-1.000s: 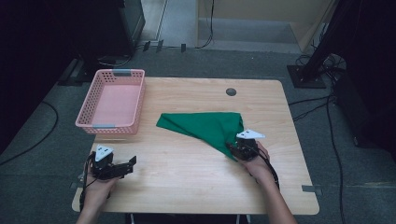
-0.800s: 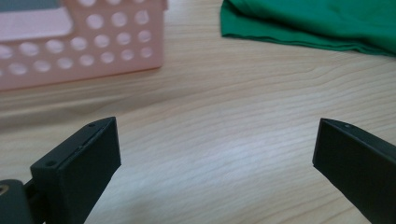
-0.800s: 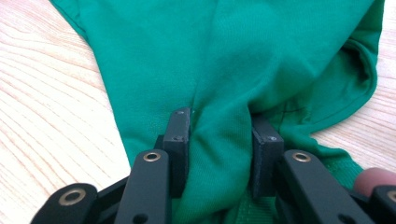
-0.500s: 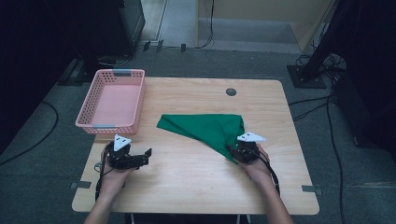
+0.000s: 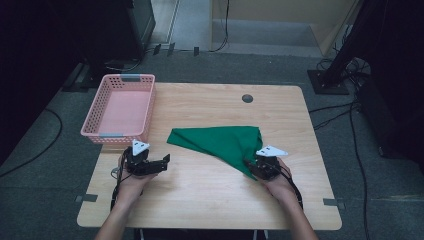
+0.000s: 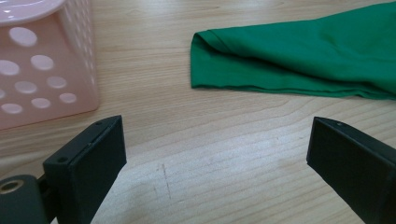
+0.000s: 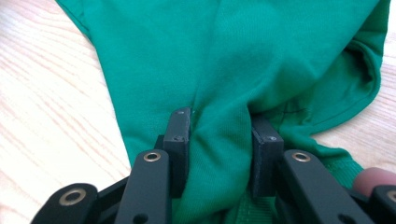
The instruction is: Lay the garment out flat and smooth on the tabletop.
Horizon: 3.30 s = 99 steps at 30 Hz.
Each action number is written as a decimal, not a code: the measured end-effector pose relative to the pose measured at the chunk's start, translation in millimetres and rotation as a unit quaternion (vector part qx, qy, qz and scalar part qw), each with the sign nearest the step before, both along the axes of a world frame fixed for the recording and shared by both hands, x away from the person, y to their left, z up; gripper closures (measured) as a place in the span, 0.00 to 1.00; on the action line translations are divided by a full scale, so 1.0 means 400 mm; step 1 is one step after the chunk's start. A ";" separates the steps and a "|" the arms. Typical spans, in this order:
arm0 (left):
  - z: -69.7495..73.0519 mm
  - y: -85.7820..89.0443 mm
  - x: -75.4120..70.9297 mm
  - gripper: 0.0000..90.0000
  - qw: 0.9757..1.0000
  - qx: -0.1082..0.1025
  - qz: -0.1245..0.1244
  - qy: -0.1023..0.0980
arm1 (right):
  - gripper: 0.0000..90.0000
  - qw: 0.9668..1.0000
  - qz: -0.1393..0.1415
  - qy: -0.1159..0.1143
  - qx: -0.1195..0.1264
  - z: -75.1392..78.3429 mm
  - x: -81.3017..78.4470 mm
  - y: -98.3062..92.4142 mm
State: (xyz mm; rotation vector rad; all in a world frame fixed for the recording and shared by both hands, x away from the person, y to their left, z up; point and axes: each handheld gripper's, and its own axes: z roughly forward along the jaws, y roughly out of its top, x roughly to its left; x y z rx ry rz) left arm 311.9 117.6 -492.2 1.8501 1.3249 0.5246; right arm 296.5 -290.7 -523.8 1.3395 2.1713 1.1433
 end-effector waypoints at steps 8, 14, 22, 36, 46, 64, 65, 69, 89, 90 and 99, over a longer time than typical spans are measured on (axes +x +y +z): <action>-0.009 -0.009 0.007 0.06 1.000 -0.003 -0.003 0.001 | 0.74 1.000 0.015 0.000 0.002 0.000 -0.016 -0.010; -0.022 -0.018 0.029 0.06 1.000 0.001 -0.007 0.009 | 0.75 1.000 0.023 0.001 0.002 0.000 -0.024 -0.015; -0.043 -0.031 0.065 0.08 1.000 -0.005 0.008 0.017 | 0.75 1.000 0.029 0.001 0.002 0.000 -0.031 -0.018; -0.060 -0.079 0.103 0.14 1.000 0.018 0.006 0.009 | 0.74 0.998 0.054 0.006 0.010 -0.001 -0.040 -0.037; -0.068 -0.091 0.107 0.36 0.999 0.049 0.005 0.010 | 0.58 0.998 0.066 0.001 0.002 0.000 -0.051 -0.033; -0.067 -0.090 0.104 0.51 0.999 0.049 -0.015 0.005 | 0.35 0.995 0.099 -0.006 0.010 0.029 -0.135 -0.104; -0.067 -0.090 0.104 0.51 0.999 0.049 -0.015 0.005 | 0.34 0.994 0.105 -0.006 0.003 0.025 -0.141 -0.104; -0.067 -0.091 0.104 0.51 0.999 0.049 -0.016 0.004 | 0.48 0.994 0.109 -0.010 -0.027 0.010 -0.157 -0.100; -0.068 -0.092 0.103 0.52 0.998 0.051 -0.028 0.003 | 0.89 0.993 0.019 -0.107 0.036 0.197 -0.024 -0.040; -0.068 -0.092 0.103 0.52 0.998 0.051 -0.030 0.003 | 0.89 0.993 0.017 -0.108 0.037 0.205 -0.005 -0.031; -0.068 -0.092 0.103 0.52 0.998 0.051 -0.035 0.002 | 0.89 0.992 -0.024 -0.110 0.047 0.237 0.165 0.019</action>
